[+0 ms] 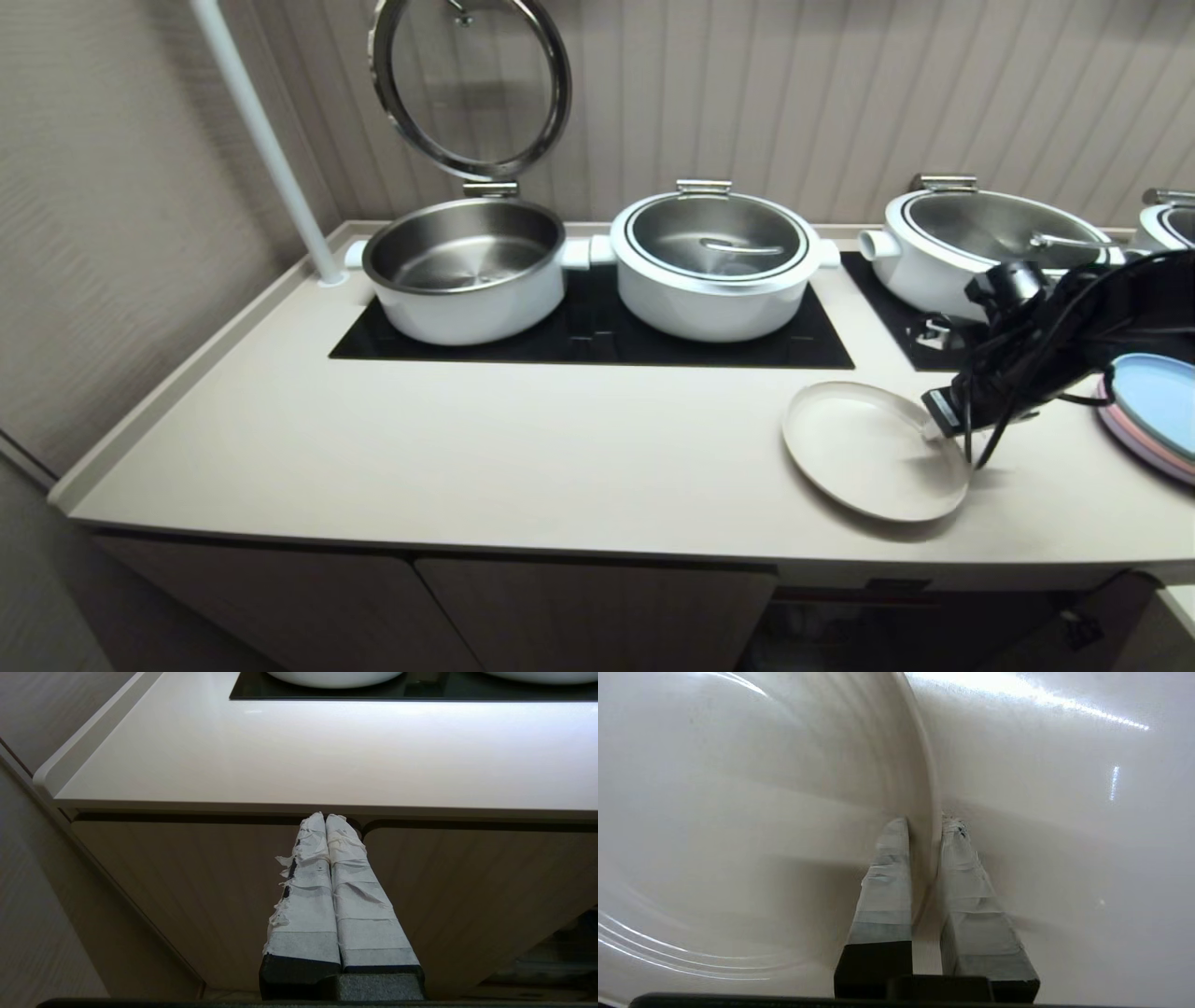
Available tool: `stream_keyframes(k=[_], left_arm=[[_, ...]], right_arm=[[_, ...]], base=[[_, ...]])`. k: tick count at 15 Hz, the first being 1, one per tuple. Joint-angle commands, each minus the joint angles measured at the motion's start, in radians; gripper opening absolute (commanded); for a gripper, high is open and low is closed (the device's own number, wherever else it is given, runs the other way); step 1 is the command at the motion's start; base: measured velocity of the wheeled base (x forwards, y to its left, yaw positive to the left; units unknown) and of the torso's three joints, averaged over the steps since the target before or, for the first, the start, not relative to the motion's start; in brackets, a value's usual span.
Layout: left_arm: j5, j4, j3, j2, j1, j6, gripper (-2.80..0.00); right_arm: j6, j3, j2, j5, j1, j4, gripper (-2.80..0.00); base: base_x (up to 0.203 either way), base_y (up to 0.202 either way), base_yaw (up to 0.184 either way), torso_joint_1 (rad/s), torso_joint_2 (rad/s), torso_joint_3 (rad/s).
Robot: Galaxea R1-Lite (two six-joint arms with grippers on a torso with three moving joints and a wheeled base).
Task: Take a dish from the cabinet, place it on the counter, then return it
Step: Pick up the plate from the table
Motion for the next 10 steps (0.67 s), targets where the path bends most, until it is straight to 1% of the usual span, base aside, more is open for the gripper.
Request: stream_keyframes(k=[1, 10], left_arm=[[0.0, 0.0, 0.0, 0.0, 0.0, 0.0, -2.8], [0.0, 0.0, 0.0, 0.0, 0.0, 0.0, -2.8]], right_arm=[[-0.003, 0.002, 0.001, -0.001, 0.003, 0.006, -2.8], [0.028, 0.01, -0.022, -0.001, 0.004, 0.006, -2.8]], base=[[0.0, 0.0, 0.0, 0.0, 0.0, 0.0], [0.0, 0.0, 0.0, 0.0, 0.0, 0.0]])
